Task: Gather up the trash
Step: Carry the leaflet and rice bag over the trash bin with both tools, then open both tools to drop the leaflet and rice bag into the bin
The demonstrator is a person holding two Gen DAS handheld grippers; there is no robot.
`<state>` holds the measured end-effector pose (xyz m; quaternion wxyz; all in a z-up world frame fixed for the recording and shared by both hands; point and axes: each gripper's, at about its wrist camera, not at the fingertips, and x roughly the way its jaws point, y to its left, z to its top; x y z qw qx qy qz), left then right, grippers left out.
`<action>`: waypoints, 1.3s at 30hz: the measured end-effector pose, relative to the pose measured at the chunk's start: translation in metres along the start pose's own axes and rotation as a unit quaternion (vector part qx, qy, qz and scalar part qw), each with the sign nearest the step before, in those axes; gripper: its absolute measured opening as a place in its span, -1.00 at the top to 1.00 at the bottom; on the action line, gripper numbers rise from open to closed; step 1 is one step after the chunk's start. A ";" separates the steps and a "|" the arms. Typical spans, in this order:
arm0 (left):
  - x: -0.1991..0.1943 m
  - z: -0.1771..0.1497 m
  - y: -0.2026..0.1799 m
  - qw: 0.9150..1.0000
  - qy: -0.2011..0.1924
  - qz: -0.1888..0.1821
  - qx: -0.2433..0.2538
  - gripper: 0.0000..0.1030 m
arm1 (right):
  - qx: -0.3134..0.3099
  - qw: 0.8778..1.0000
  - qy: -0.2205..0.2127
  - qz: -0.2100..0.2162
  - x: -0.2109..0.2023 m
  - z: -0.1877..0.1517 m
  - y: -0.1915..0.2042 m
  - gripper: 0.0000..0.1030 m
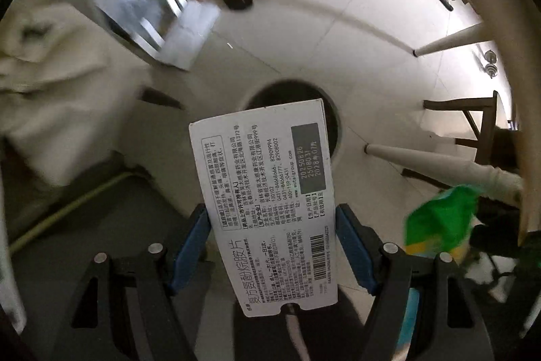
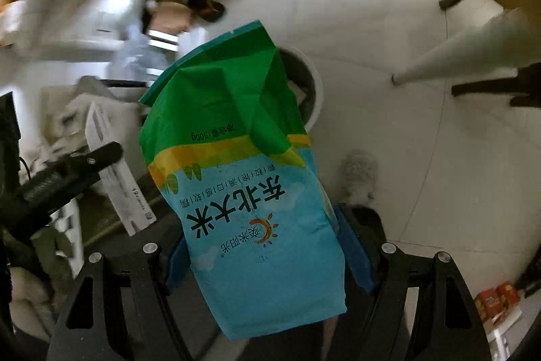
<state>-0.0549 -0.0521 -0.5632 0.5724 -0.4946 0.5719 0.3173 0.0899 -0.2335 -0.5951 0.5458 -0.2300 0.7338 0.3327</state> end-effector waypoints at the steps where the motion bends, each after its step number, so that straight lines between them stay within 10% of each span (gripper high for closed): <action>1: 0.020 0.011 0.002 1.000 0.010 -0.015 -0.002 -0.41 | 0.006 1.000 0.005 0.000 0.021 0.008 -0.005 -0.51; 7: 0.129 0.065 0.016 0.995 0.067 -0.076 -0.022 -0.54 | 0.029 0.999 0.021 0.007 0.129 0.060 -0.031 -0.52; 9: 0.146 0.074 0.022 0.993 0.070 -0.085 -0.035 -0.91 | 0.033 0.999 0.023 0.011 0.155 0.077 -0.036 -0.56; 15: 0.145 0.073 0.044 0.998 0.025 -0.026 -0.041 -0.91 | 0.025 0.999 0.021 0.033 0.190 0.112 -0.036 -1.00; 21: 0.122 0.034 0.046 0.994 -0.045 0.094 -0.015 -0.92 | -0.019 1.000 -0.006 -0.009 0.173 0.110 -0.022 -1.00; 30: 0.087 -0.009 0.030 0.992 -0.052 0.118 -0.008 -0.92 | -0.088 0.987 -0.060 -0.122 0.119 0.084 0.002 -1.00; 39: 0.041 -0.028 0.013 0.990 -0.068 0.123 0.009 -0.91 | -0.107 0.981 -0.089 -0.136 0.055 0.054 0.017 -1.00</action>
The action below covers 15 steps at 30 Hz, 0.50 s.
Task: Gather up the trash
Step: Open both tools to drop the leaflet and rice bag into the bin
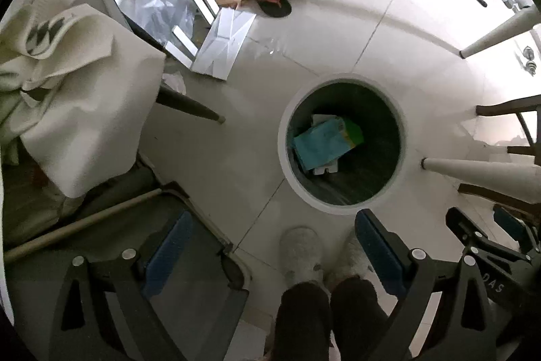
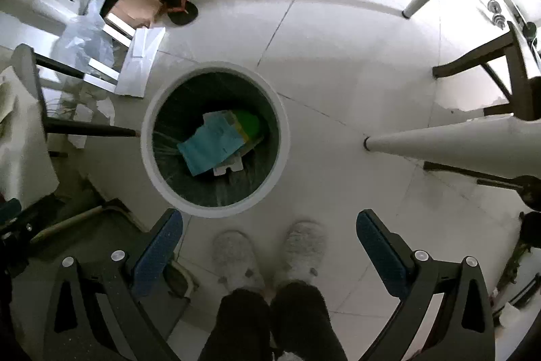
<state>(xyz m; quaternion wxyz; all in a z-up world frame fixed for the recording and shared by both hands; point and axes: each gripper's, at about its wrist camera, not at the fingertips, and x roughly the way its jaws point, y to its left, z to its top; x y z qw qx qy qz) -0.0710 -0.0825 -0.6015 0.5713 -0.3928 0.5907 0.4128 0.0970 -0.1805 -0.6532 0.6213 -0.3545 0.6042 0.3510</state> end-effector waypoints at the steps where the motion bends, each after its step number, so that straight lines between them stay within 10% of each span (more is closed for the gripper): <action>1: -0.008 -0.002 0.000 1.000 -0.002 0.000 0.000 -0.91 | 0.000 1.000 -0.002 0.001 -0.008 -0.001 0.001 -1.00; 15: -0.152 -0.029 0.012 1.000 -0.028 -0.014 0.005 -0.91 | -0.023 0.999 -0.037 0.011 -0.181 -0.026 0.006 -1.00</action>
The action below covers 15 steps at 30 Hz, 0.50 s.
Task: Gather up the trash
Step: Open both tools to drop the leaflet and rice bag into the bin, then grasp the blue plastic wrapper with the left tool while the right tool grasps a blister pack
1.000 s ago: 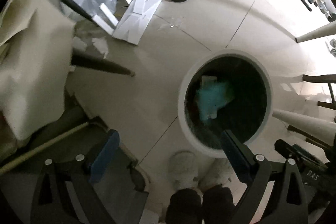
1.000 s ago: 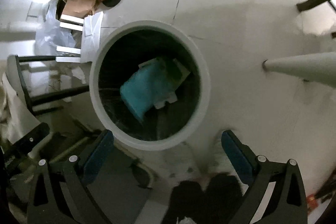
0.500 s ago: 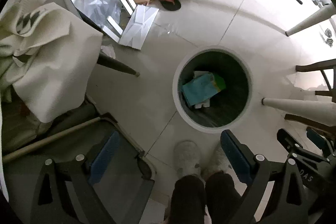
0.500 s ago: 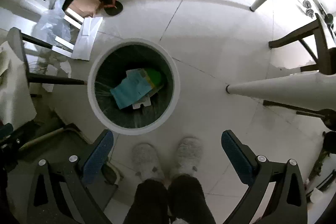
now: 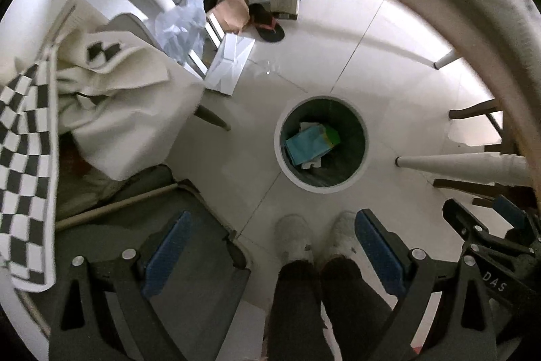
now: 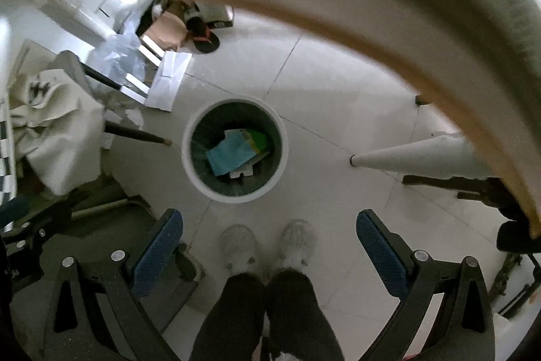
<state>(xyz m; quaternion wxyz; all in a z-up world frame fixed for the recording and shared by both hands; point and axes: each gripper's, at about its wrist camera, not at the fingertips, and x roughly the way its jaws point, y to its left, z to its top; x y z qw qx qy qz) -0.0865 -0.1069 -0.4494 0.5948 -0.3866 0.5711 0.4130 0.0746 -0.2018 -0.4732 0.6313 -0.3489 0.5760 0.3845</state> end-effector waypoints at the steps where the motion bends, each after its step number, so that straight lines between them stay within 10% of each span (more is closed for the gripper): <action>1: -0.012 -0.001 0.000 1.000 -0.002 0.000 0.001 -0.91 | 0.000 1.000 -0.001 0.002 -0.011 -0.002 0.001 -1.00; 15: -0.151 0.013 -0.004 0.998 -0.058 -0.006 0.005 -0.91 | 0.080 0.996 -0.036 0.034 -0.189 0.025 -0.024 -1.00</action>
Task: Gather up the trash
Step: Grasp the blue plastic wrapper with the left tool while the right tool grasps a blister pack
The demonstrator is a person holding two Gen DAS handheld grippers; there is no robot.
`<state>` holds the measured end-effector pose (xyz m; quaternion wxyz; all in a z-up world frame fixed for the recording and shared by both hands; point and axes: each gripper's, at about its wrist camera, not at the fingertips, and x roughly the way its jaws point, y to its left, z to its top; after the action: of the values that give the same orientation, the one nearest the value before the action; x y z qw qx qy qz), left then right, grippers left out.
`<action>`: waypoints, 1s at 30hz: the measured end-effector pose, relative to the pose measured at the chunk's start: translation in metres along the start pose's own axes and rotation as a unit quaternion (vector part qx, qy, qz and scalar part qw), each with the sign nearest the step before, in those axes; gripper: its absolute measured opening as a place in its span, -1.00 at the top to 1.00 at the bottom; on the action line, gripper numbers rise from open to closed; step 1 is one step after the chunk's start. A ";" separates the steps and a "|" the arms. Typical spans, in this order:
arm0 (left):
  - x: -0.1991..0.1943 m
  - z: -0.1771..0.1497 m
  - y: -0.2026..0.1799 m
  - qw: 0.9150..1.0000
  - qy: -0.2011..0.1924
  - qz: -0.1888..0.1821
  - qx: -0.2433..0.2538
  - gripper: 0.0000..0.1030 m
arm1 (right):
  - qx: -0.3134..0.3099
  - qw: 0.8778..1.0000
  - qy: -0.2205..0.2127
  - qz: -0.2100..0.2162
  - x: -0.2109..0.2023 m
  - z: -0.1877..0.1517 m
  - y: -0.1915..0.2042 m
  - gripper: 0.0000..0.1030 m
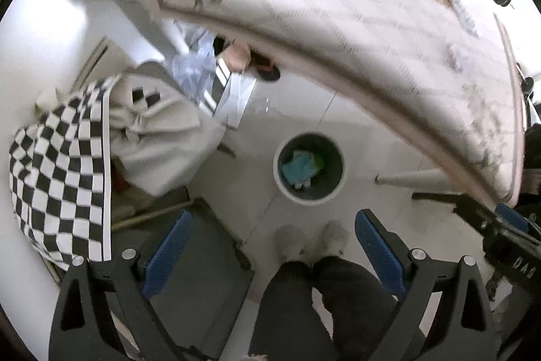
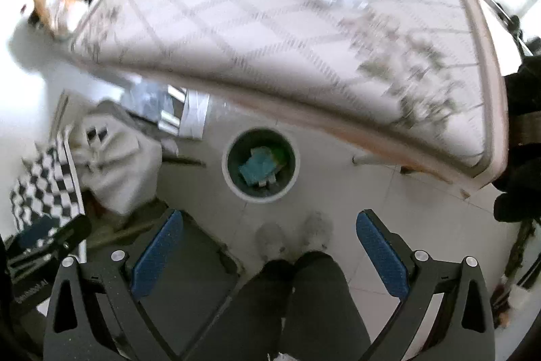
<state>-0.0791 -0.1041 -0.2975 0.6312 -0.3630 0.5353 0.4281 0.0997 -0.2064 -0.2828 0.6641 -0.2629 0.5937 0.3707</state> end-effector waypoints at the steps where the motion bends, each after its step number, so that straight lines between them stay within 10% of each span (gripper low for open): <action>1: -0.003 0.007 -0.004 1.000 -0.007 0.002 0.000 -0.91 | 0.007 1.000 -0.005 -0.003 -0.004 0.008 -0.005 -1.00; 22: 0.099 0.180 -0.106 0.997 0.053 0.046 0.020 -0.91 | 0.042 0.998 0.033 -0.014 0.124 0.240 -0.061 -0.97; 30: 0.086 0.227 -0.132 0.997 0.043 0.060 0.036 -0.91 | 0.021 0.999 0.018 -0.029 0.115 0.245 -0.058 -0.25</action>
<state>0.1315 0.0685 -0.3456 0.5930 -0.3255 0.5979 0.4300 0.2942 -0.0270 -0.3630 0.6692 -0.2730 0.6052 0.3336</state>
